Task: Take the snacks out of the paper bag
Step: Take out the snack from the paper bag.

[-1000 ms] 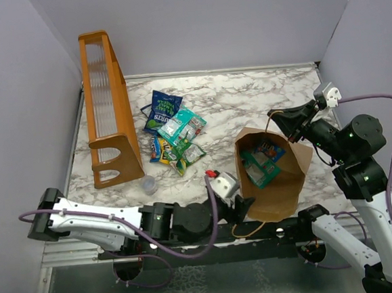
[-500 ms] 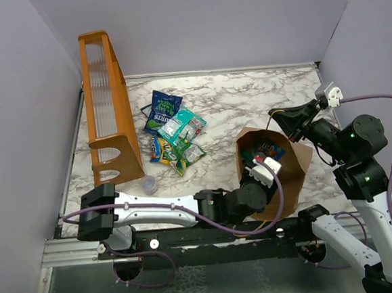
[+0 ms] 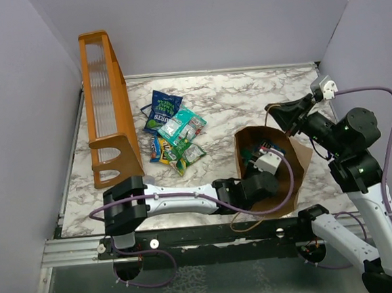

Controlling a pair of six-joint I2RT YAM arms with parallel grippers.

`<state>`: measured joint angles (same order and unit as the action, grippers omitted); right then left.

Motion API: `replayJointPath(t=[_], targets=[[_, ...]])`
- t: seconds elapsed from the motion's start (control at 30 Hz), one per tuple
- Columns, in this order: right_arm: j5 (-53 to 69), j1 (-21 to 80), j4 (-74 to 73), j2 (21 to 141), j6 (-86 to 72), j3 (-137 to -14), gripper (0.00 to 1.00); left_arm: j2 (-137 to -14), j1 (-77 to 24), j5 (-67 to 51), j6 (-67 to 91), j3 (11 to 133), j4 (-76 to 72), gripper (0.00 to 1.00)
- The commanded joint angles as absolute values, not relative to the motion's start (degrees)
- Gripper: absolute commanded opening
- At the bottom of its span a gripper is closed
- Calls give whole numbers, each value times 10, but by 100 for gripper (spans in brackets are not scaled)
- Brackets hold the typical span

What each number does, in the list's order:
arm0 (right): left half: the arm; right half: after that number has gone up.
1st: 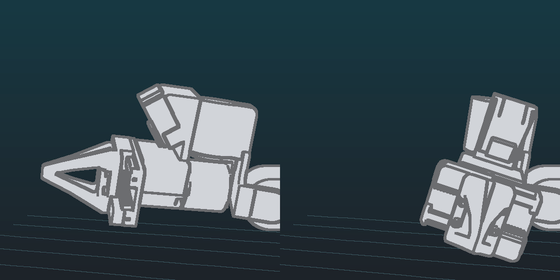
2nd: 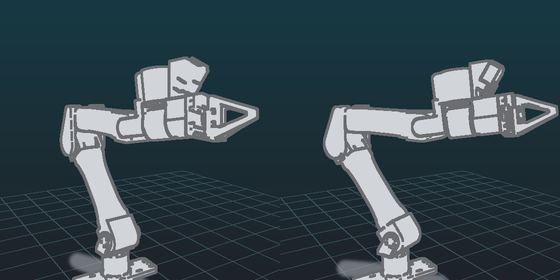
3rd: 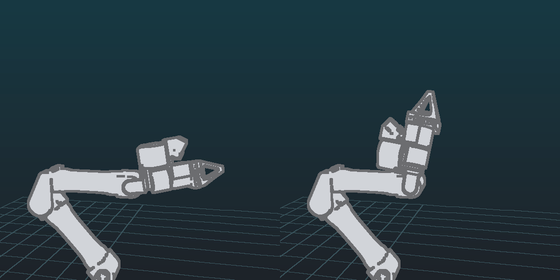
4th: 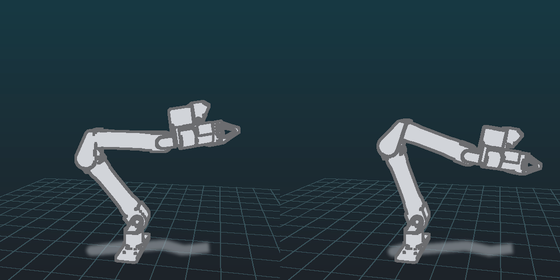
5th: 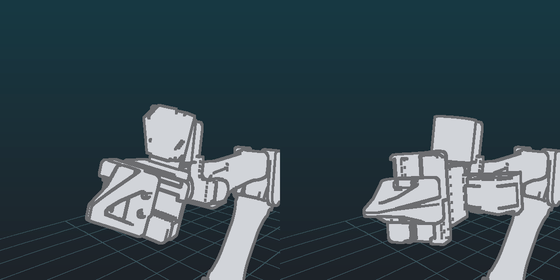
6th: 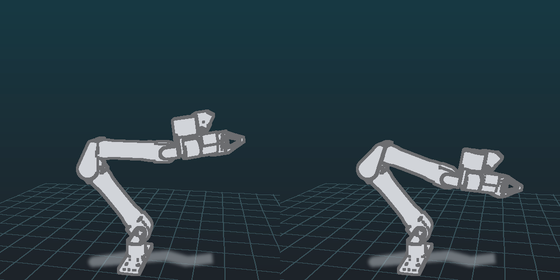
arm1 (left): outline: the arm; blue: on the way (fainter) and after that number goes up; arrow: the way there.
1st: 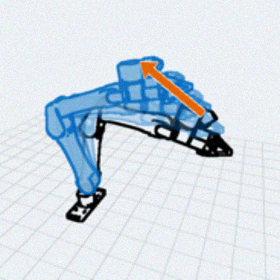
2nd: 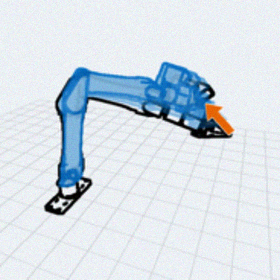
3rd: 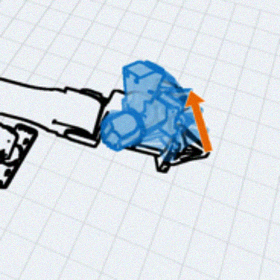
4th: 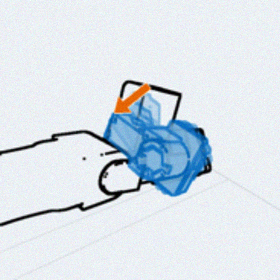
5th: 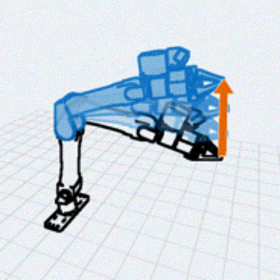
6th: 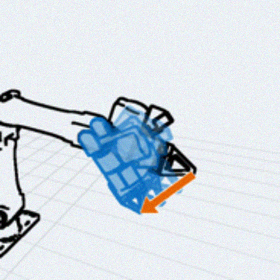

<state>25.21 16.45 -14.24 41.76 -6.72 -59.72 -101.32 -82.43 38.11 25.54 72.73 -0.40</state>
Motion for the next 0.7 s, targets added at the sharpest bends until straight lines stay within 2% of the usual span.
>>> replayJointPath(t=[0.0,0.37,0.5,0.67], targets=[[277,163,-87,425,-81,-604,2,-1015,-792,363,274,731,16,44],[381,163,-48,442,-85,-581,2,-1033,-730,318,276,747,68,43],[413,163,-45,444,-93,-571,2,-1028,-730,268,262,723,30,53],[410,163,-63,435,-82,-568,2,-1051,-729,248,229,715,-14,55]])
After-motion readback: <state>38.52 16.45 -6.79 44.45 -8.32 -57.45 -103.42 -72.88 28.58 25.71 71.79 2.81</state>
